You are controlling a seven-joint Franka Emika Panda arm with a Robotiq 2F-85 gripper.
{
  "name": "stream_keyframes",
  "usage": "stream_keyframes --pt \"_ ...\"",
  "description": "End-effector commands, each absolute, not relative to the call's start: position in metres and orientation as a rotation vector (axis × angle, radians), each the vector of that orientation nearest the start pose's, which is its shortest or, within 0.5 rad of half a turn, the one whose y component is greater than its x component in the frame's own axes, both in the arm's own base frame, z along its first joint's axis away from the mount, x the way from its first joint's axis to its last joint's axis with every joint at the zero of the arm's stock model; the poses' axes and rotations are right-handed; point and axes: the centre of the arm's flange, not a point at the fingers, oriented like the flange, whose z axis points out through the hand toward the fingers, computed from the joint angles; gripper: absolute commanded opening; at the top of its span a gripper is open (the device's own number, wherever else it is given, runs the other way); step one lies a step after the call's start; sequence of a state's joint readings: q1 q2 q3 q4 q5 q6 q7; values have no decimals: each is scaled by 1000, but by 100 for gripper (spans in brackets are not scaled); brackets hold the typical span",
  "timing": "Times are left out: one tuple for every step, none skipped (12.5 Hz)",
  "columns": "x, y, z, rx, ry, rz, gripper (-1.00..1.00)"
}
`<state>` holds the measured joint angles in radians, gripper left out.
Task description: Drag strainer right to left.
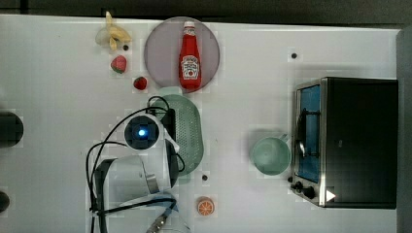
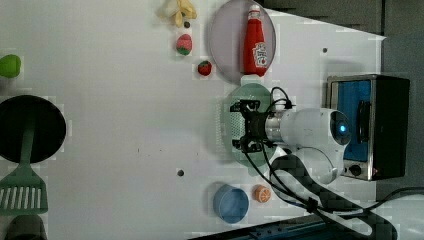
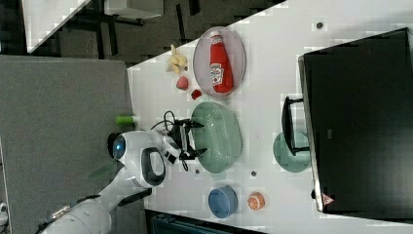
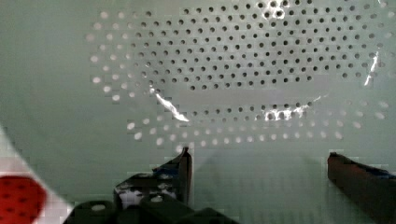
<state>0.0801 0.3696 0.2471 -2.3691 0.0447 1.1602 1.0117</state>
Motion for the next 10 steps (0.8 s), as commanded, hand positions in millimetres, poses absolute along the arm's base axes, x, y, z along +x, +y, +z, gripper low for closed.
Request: stream_keyframes --pt "469 194 171 -2197 2177 154 100" --pt "471 202 169 -2179 2192 159 100" --pt "475 211 167 -2159 2207 165 100" --pt "480 222 165 -2151 2204 168 100" --pt "484 233 165 -2144 2200 171 100" --pt "486 245 165 -2145 2195 176 100" --pt "488 256 165 -2151 2178 178 100" --pt "491 267 165 -2152 2170 182 100" --pt "492 277 165 -2154 2170 189 100" --pt "494 286 165 -2143 2172 192 100"
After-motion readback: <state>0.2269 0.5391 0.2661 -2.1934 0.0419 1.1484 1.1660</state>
